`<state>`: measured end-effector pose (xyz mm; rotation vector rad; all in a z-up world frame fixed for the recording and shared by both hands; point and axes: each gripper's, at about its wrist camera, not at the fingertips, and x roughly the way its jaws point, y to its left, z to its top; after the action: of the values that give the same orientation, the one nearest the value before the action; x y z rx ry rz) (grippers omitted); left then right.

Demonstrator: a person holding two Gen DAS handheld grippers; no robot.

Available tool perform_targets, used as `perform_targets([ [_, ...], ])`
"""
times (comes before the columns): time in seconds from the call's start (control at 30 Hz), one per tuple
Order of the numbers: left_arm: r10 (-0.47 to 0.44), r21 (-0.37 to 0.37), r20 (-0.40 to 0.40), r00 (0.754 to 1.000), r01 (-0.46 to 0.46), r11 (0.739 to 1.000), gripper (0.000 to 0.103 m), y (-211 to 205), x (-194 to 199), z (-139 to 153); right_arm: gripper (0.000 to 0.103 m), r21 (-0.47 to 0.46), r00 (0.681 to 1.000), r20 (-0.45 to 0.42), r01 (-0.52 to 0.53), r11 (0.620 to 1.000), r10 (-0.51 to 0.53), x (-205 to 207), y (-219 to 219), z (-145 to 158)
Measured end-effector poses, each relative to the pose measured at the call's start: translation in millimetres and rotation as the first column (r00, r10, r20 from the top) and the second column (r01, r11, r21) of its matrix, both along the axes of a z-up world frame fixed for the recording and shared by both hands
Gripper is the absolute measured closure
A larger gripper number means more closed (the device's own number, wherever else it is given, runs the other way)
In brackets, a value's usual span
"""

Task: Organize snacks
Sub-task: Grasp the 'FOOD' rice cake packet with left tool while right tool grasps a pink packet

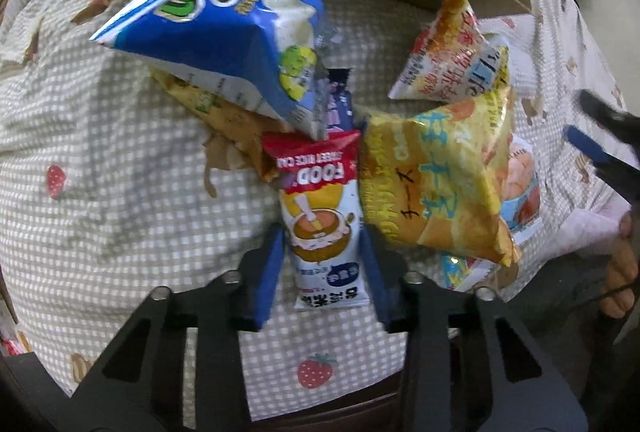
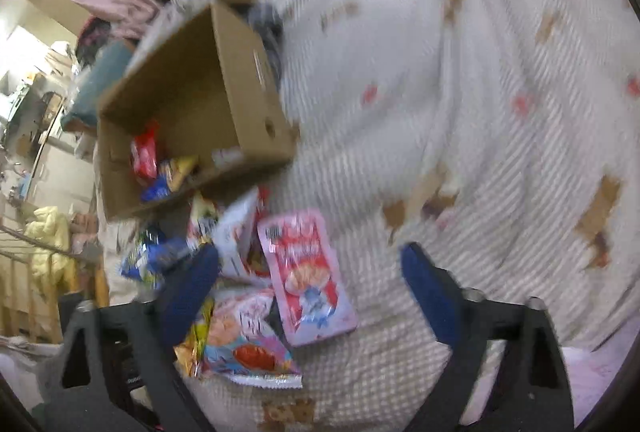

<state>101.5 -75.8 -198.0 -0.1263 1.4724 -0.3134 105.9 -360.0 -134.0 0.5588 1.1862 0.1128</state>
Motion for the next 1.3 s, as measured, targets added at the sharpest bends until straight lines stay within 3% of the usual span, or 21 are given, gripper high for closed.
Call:
perform_targets([
  [0.17, -0.009, 0.006, 0.002, 1.000, 0.009, 1.000, 0.075, -13, 4, -1, 0.026, -0.081, 0.984, -0.135, -0.126, 0.989, 0.114, 23, 33, -36],
  [0.37, 0.002, 0.041, 0.061, 0.998, -0.004, 0.999, 0.076, -5, -4, 16, 0.027, -0.169, 0.970, -0.178, -0.197, 0.966, 0.167, 34, 60, -58],
  [0.43, 0.009, 0.036, 0.073, 0.997, -0.011, 0.999, 0.076, -3, -6, 21, 0.034, -0.197, 0.969, -0.180, -0.206, 0.959, 0.171, 35, 64, -61],
  [0.53, 0.015, 0.037, 0.092, 0.996, -0.018, 0.999, 0.076, -1, -7, 28, 0.056, -0.229, 0.969, -0.180, -0.209, 0.951, 0.170, 34, 64, -58],
  [0.57, 0.014, 0.039, 0.095, 0.995, -0.017, 0.999, 0.076, -1, -7, 29, 0.067, -0.223, 0.970, -0.178, -0.202, 0.954, 0.163, 32, 60, -57],
  [0.6, 0.013, 0.041, 0.097, 0.995, -0.017, 0.999, 0.076, 1, -8, 30, 0.086, -0.215, 0.972, -0.175, -0.195, 0.957, 0.158, 30, 57, -56],
  [0.67, 0.014, 0.049, 0.103, 0.995, -0.019, 0.999, 0.076, 3, -10, 32, 0.093, -0.217, 0.976, -0.159, -0.179, 0.960, 0.146, 26, 48, -51],
  [1.13, 0.029, 0.072, 0.163, 0.986, -0.041, 0.997, 0.076, 25, -13, 61, 0.095, -0.111, 0.997, -0.043, -0.074, 0.991, 0.070, -17, -3, -7],
  [1.3, 0.059, 0.083, 0.195, 0.979, -0.077, 0.994, 0.076, 39, -17, 72, 0.095, -0.053, 0.997, 0.047, -0.061, 0.997, 0.063, -29, -13, 17],
])
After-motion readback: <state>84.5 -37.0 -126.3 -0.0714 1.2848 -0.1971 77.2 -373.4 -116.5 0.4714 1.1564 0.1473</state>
